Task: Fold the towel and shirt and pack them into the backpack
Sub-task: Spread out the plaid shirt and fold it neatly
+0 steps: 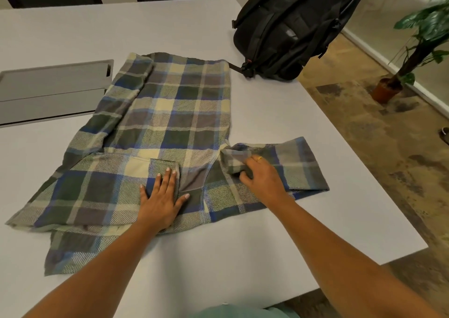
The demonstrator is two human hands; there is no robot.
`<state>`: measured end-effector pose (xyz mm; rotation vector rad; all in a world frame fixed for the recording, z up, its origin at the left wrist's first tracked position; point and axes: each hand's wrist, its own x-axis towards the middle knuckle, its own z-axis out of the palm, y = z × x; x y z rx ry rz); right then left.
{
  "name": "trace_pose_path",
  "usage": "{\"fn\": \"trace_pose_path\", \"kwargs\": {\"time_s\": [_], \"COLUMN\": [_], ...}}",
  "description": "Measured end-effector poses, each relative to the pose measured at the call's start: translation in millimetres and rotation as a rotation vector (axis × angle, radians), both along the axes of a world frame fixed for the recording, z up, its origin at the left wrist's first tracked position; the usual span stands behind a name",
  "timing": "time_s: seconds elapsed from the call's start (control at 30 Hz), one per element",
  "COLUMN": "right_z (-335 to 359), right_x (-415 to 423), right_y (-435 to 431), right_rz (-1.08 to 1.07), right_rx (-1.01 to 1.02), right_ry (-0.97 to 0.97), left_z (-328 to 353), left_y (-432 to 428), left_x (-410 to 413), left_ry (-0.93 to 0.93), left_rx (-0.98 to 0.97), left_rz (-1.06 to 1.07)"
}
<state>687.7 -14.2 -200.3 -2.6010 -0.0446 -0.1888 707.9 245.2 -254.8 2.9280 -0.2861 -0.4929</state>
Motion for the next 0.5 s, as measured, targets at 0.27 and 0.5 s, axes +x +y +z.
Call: {"fn": "trace_pose_path", "kwargs": {"time_s": [0.27,0.5], "right_z": [-17.3,-18.5], "right_x": [-12.5,-7.5], "right_y": [66.8,33.2], "right_rz": [0.126,-0.068], "right_rx": [-0.167,-0.009], "right_ry": [0.236,0.164], "left_z": [8.2,21.5], "left_y": [-0.7,-20.2], "left_x": [-0.6,-7.2], "left_ry": [0.012,-0.14], "left_rx": [-0.155,-0.289], "left_rz": [0.063,0.083]}}
